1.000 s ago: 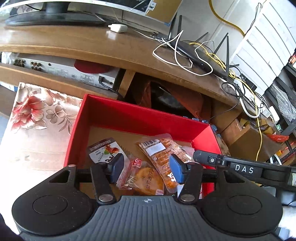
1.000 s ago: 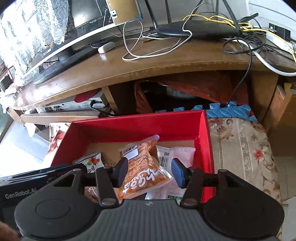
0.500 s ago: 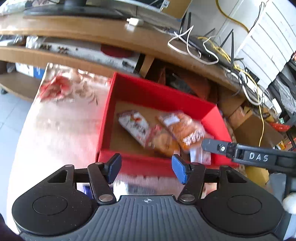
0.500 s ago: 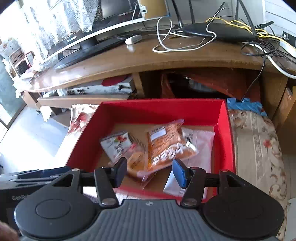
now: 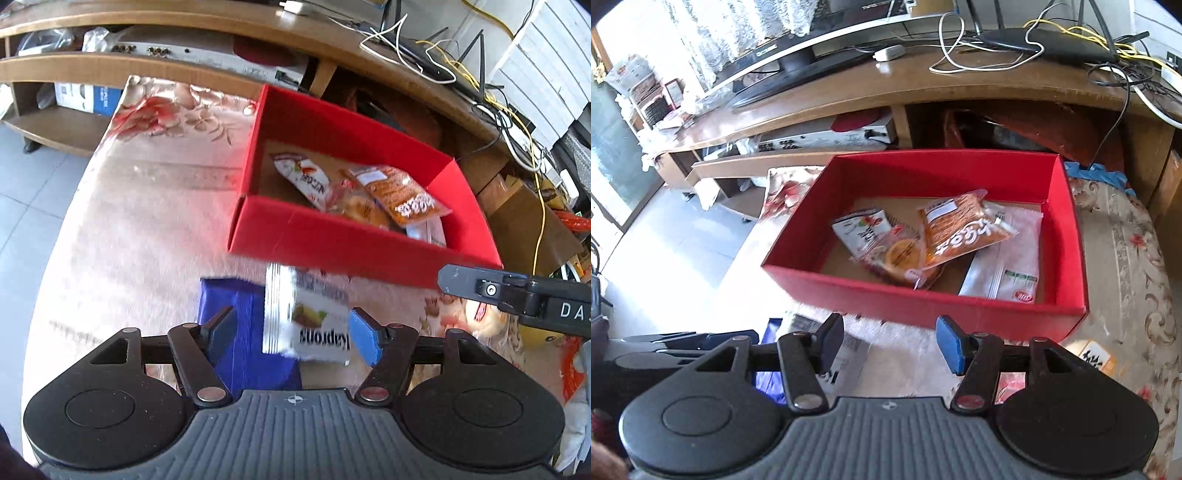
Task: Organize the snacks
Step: 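Grasp the blue bag with the left gripper while the right gripper grasps the Kaprons pack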
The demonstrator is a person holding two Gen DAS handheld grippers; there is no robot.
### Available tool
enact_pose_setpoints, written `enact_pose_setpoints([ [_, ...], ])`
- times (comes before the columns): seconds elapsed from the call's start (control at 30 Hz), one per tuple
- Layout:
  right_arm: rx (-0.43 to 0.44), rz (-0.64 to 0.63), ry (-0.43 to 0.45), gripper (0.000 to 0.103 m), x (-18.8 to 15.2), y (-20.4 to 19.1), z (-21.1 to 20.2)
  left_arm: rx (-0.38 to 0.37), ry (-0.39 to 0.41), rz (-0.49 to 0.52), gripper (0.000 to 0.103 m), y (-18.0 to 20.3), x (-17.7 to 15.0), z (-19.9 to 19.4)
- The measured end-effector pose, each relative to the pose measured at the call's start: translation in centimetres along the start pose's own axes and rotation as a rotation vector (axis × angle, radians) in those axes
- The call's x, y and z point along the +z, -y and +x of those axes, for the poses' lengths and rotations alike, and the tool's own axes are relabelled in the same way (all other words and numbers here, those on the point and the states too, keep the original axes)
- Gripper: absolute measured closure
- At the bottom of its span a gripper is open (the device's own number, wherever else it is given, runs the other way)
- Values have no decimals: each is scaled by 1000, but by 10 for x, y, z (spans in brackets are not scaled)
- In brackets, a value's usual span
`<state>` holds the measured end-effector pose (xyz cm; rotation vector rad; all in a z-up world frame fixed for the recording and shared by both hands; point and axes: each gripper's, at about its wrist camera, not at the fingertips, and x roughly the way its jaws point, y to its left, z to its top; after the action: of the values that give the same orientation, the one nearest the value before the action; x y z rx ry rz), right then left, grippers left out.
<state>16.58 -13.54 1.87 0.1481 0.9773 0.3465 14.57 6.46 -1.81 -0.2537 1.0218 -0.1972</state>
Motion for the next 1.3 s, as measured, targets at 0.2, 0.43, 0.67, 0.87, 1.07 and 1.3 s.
enact_pose_setpoints([
  [0.2,16,-18,-32,46,-9,-5,3,72,-20,24,24,3,-14,3],
  [0.43,31,-27,-39,45,-11,-6,3,126,-44,61,15,7,-19,18],
  [0.67,30,-34,-61,44,-13,-6,9,140,-44,27,6,0,-17,23],
  [0.87,36,-49,-86,43,-11,-10,20,167,-35,37,2,2,-18,28],
  [1.07,37,-68,-110,40,-14,-14,28,187,-31,110,22,9,-21,26],
  [1.3,35,-66,-133,39,-11,-14,41,133,-59,143,30,2,-29,12],
])
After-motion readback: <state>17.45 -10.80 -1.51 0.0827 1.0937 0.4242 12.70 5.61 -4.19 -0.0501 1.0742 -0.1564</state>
